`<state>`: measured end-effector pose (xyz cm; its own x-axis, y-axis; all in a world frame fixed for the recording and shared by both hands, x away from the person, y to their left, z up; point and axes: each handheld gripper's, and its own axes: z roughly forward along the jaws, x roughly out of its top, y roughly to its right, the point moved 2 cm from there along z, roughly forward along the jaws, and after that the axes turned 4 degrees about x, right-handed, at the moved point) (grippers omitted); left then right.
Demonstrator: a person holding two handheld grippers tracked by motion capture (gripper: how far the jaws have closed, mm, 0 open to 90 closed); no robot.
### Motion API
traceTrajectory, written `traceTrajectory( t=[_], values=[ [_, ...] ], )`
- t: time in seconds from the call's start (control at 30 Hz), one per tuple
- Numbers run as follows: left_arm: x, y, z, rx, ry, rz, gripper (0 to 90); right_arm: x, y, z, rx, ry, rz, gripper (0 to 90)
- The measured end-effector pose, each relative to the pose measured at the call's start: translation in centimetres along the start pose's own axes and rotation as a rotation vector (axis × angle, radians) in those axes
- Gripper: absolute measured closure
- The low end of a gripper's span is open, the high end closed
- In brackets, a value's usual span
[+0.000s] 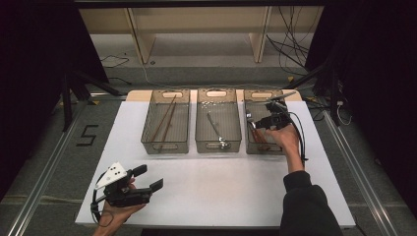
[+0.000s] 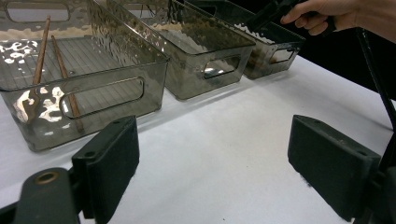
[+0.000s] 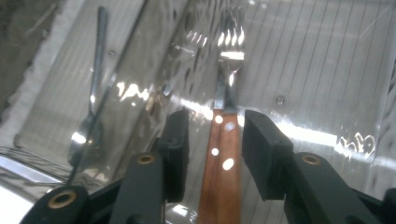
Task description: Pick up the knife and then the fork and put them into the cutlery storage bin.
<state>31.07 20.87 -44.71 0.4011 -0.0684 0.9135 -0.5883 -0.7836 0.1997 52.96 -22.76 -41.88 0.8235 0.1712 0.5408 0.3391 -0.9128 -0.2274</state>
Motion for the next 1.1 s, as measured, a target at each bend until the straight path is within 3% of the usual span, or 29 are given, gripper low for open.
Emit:
traceTrajectory(
  t=[0.27,0.4,0.67,0.8,1.1],
  values=[
    [0.0,0.0,0.0,0.001,-0.004,-0.004,16.1,-1.0,-1.5,-1.9,0.085,0.077,-0.069,42.2],
    [0.0,0.0,0.0,0.0,-0.002,-0.009,16.1,-2.4,-3.2,-3.0,0.133,0.124,-0.141,34.2],
    [0.0,-0.1,-0.1,-0.008,0.006,-0.031,16.1,-4.7,-5.3,-5.2,0.215,0.236,-0.182,29.6],
    [0.0,-0.1,-0.1,-0.01,0.005,-0.031,16.0,-5.8,-6.0,-6.0,0.235,0.265,-0.211,28.2],
    [0.0,-0.1,-0.1,-0.018,0.007,-0.038,16.1,-8.5,-6.9,-6.8,0.267,0.312,-0.23,26.5]
  ],
)
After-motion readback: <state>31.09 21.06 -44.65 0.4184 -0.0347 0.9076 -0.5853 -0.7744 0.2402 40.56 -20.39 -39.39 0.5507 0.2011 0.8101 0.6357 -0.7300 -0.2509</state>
